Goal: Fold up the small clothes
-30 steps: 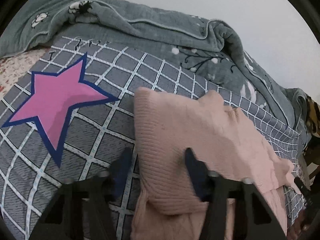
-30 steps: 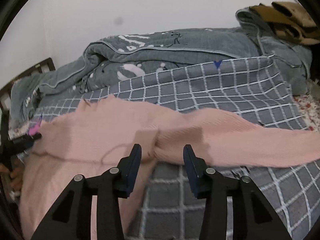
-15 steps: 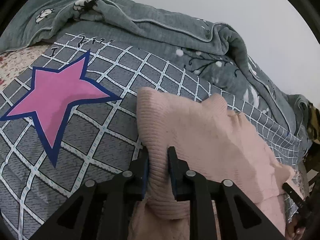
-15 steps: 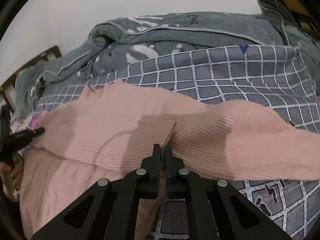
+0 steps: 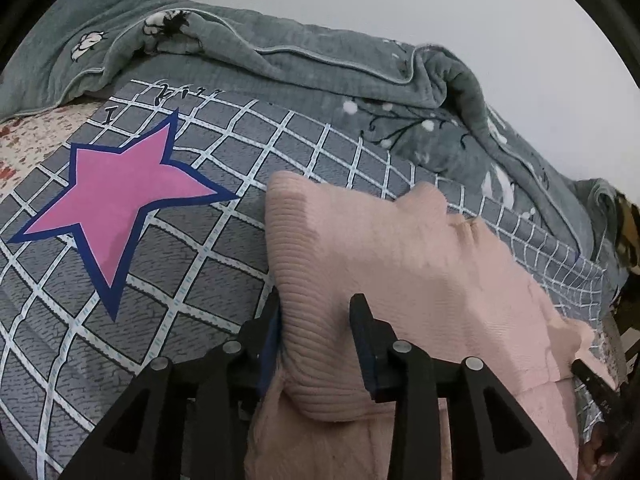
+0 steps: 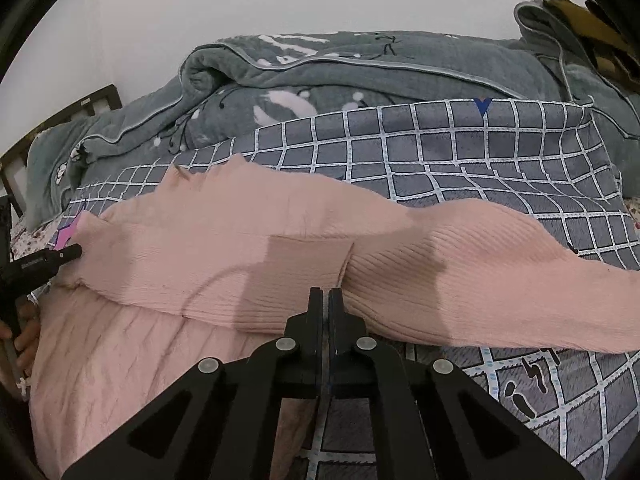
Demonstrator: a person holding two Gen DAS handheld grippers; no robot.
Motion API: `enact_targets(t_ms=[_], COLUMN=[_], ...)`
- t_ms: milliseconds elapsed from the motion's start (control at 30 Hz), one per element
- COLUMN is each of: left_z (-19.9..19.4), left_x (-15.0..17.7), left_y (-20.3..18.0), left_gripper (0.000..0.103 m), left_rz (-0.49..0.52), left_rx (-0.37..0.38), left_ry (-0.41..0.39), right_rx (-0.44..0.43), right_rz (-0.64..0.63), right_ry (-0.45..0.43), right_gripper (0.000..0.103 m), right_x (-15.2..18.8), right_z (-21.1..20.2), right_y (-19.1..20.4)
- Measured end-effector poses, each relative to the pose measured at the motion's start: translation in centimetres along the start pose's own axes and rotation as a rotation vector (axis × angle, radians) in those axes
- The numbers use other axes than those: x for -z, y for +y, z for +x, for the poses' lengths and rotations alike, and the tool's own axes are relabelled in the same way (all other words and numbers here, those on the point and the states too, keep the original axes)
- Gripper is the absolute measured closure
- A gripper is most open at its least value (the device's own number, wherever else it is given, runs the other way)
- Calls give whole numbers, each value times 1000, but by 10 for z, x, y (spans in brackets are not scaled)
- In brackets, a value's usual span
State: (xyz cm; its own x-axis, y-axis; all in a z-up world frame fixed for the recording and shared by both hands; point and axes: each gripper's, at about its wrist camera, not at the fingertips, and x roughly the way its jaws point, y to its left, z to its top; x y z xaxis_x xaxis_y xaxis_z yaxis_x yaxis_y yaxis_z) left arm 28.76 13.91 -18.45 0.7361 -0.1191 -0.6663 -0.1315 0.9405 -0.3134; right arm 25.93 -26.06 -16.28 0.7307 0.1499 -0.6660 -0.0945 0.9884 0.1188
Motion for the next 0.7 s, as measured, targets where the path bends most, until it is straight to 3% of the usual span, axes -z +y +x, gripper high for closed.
enact_targets(t_ms=[133,200,267,333,467,567,700], left_z=[-1,-2,-2,-2,-9,-10,-10], left_x=[3,4,4,4,5,6,6], left_y=[-6,-8,-9,-8,-4,-2,2], left_gripper=[70,70,71,76,82,82,80], left_rz=[29,45,50,45,26,9,-12], left_rx=[-38,-55,-62,-55,-35,-27,-15], left_ry=[-2,-4,-3,-3,-36,-37,-27], right_rx=[-1,3,-6,-13,-26,-29,-47], right_rz=[-1,10,22,30,14,-4,11], right_ry=[10,0,-16,-36,-27,8,13], right_gripper=[92,86,73,68,69,84,87], right_x=[2,4,6,7,7,7,8], right_z=[-2,-7,-12,-16,-15,-7,-5], right_y=[1,-1,-3,-4,-1,3,-1])
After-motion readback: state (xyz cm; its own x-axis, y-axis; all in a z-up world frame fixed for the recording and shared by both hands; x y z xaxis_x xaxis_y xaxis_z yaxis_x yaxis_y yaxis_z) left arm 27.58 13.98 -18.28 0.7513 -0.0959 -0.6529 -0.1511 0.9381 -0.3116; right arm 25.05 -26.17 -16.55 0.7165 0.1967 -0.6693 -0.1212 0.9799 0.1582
